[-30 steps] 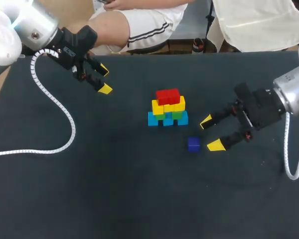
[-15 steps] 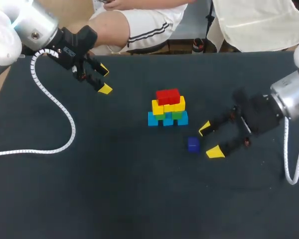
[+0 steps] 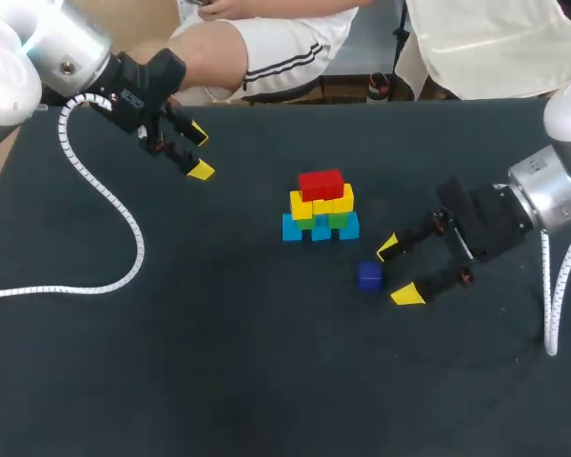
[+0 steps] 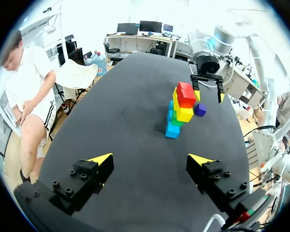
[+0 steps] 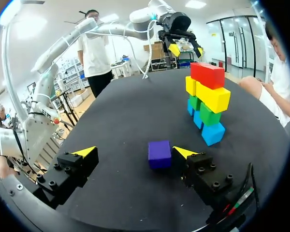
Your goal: Place the blue cubes, place green cubes on the blue cubes, place the yellow cubes on the green cubes, then place the red cubes on the yellow cubes, and place purple cube on the red cubes.
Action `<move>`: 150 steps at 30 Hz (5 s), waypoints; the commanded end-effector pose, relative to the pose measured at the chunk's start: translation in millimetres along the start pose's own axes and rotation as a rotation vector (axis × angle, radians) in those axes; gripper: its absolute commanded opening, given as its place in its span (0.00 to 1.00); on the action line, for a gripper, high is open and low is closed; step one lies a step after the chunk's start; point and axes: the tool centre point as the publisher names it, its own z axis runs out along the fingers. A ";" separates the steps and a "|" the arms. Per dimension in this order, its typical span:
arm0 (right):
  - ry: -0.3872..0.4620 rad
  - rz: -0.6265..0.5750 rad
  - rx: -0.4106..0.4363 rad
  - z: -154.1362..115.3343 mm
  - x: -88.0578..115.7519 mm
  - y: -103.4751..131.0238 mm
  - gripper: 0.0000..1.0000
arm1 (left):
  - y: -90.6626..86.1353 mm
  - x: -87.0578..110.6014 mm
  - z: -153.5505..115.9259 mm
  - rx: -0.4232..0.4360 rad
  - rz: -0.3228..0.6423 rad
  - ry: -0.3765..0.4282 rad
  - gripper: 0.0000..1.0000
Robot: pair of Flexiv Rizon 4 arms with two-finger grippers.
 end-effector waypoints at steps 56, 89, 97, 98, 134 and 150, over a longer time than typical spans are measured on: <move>0.128 -0.085 0.059 25.3 8.4 -21.1 0.05 | -0.4 1.1 -0.5 -0.001 0.003 -0.002 1.00; 0.161 -0.064 0.086 -20.4 -85.0 6.6 0.00 | -0.4 1.1 -0.5 -0.001 0.003 -0.002 1.00; 0.172 -0.090 0.103 -30.8 -105.9 4.1 0.00 | -0.4 1.1 -0.5 -0.001 0.003 -0.002 1.00; 0.179 -0.092 0.108 -31.4 -108.5 4.3 0.00 | -0.4 1.1 -0.5 -0.001 0.003 -0.002 1.00; 0.237 -0.170 0.177 -36.9 -160.2 -13.6 0.00 | -0.4 1.1 -0.5 -0.001 0.003 -0.002 1.00; 0.177 -0.139 0.136 -21.6 -149.5 -41.9 0.00 | -0.4 1.1 -0.5 -0.001 0.003 -0.002 1.00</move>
